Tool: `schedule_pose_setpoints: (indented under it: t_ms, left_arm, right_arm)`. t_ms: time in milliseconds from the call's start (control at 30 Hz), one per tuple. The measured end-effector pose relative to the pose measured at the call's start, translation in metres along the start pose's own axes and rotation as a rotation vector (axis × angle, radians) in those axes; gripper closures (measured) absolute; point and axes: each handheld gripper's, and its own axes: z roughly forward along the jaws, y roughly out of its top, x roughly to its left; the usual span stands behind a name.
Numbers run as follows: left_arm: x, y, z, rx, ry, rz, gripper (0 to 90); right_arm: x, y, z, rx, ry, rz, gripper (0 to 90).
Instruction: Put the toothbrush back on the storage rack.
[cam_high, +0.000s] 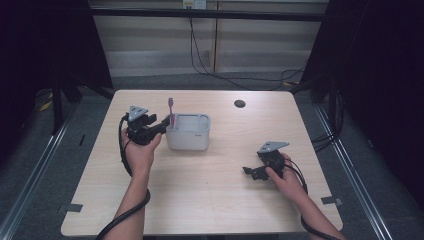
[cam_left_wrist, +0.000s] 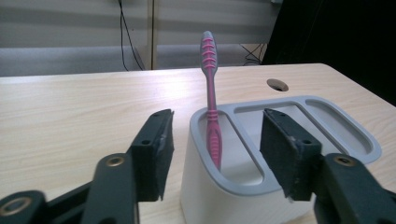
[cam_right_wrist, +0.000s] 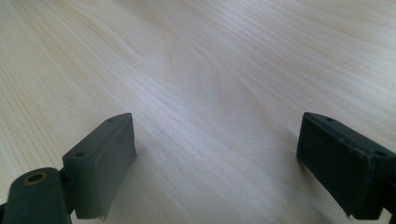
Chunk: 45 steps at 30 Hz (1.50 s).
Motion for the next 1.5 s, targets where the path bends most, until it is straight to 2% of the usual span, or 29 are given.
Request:
schedule_pose_setpoints:
  t_ms: [133,500,733,1000,1500]
  left_arm:
    - [0.003,0.000,-0.004,0.013,-0.002,0.005,37.5]
    - [0.002,-0.004,-0.006,0.049,-0.029,0.040,29.5]
    - [-0.001,-0.008,-0.008,0.071,-0.053,0.076,27.3]
    - [-0.007,-0.013,-0.008,0.099,-0.095,0.086,25.9]
    - [-0.011,-0.027,-0.008,0.154,-0.139,0.098,25.7]
  right_arm:
    - [0.000,0.000,0.000,0.000,0.000,0.000,11.1]
    - [0.000,0.000,0.000,0.000,0.000,-0.002,11.1]
    - [0.000,0.000,0.000,0.000,0.000,-0.002,11.1]
    - [0.000,0.000,0.000,0.000,0.000,0.000,11.1]
    - [0.000,0.000,0.000,0.000,0.000,-0.002,11.1]
